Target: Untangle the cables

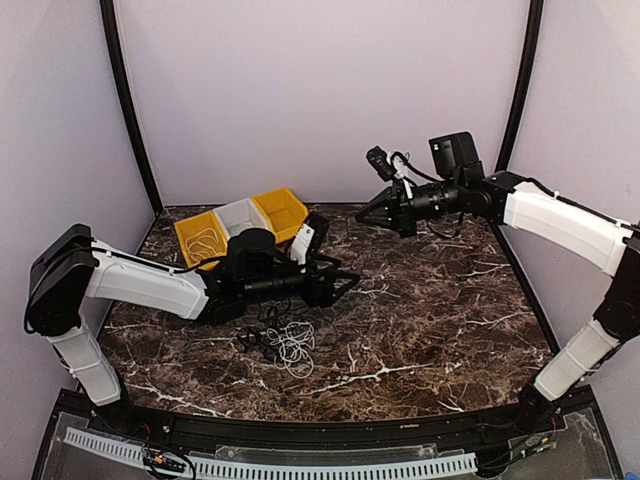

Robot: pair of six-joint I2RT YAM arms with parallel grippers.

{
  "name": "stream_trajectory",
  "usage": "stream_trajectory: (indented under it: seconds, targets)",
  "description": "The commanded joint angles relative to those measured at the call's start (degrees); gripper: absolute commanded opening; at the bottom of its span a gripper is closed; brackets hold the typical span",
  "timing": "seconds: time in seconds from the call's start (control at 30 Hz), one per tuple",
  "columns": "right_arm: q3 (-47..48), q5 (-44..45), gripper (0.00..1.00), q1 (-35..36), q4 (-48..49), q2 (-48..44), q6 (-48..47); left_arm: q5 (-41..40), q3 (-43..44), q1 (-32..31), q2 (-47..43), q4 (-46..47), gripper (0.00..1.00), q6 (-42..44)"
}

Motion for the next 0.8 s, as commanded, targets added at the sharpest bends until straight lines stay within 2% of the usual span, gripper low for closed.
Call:
stream_trajectory:
  seconds: [0.0,0.23,0.27,0.33,0.43,0.6,0.77]
  targets:
    - [-0.56,0.53,0.00,0.29,2.54,-2.07,1.21,0.57,4.42,-1.01,2.93,6.73,0.72,-0.53]
    - [-0.71,0.86,0.00,0.30,2.62,-2.75,1.41,-12.40,7.81,-1.74,8.17,6.63,0.72,-3.27]
    - [-0.81,0.88,0.00,0.30,2.61,-2.85,1.39,-15.06,7.62,-1.75,8.36,6.96,0.84,-3.53]
    - [-1.12,0.89,0.00,0.29,2.72,-3.10,1.39,-19.78,7.14,-1.89,8.59,7.45,0.97,-5.13]
    - [-1.31,0.88,0.00,0.29,2.77,-3.32,1.38,-23.71,6.66,-1.92,8.86,8.16,0.99,-5.17]
    - [-1.27,0.25,0.00,0.23,2.68,-3.24,1.38,-23.88,7.14,-1.88,9.82,9.98,0.97,0.10]
    - [-1.05,0.12,0.00,0.30,2.52,-3.52,1.39,-12.74,8.89,-0.81,11.67,12.39,0.84,7.93]
